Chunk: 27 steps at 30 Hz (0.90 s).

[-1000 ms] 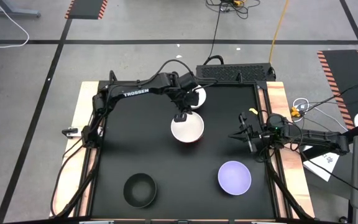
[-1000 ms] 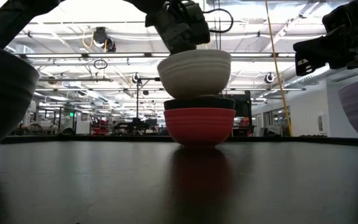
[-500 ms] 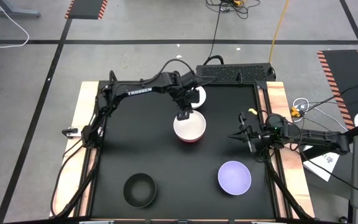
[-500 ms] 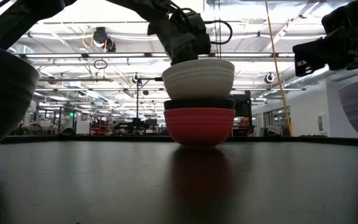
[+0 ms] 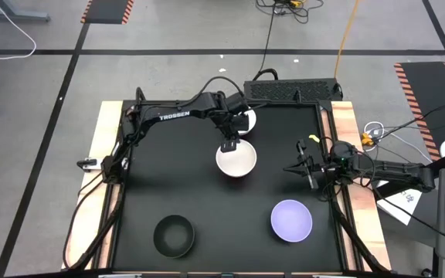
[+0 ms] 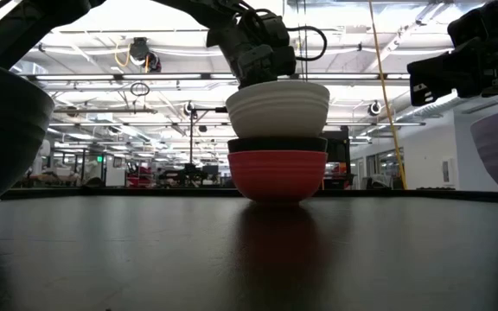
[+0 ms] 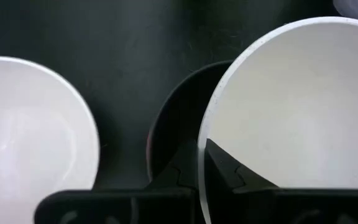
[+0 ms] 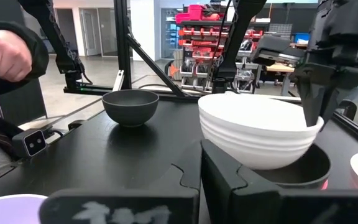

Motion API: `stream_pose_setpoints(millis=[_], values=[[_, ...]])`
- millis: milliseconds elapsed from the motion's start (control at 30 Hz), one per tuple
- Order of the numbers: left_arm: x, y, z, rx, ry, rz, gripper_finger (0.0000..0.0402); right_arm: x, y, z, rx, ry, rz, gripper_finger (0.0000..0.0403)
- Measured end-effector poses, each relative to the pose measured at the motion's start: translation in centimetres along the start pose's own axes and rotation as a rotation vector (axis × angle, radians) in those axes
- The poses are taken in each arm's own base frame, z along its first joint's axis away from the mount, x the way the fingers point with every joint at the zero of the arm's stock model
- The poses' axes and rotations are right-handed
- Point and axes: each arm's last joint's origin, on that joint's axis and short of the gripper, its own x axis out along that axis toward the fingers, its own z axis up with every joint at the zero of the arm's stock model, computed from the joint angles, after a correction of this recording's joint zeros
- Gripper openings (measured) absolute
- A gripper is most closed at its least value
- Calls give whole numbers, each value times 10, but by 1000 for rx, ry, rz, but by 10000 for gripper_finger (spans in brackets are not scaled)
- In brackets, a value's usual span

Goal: Nest bowls inside each other
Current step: Stack the bottom white bowl on top of the black bowl

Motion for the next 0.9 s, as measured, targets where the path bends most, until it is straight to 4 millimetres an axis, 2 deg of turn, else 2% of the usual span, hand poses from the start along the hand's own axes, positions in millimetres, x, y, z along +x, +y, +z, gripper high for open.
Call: stream_pose_setpoints(millis=[633,900], values=[[-1,5,-1,13,11,51,5,0,0,0,1,1,0,0],[22,13,-8,2,67,33,5,0,0,-1,7,6,0,0]])
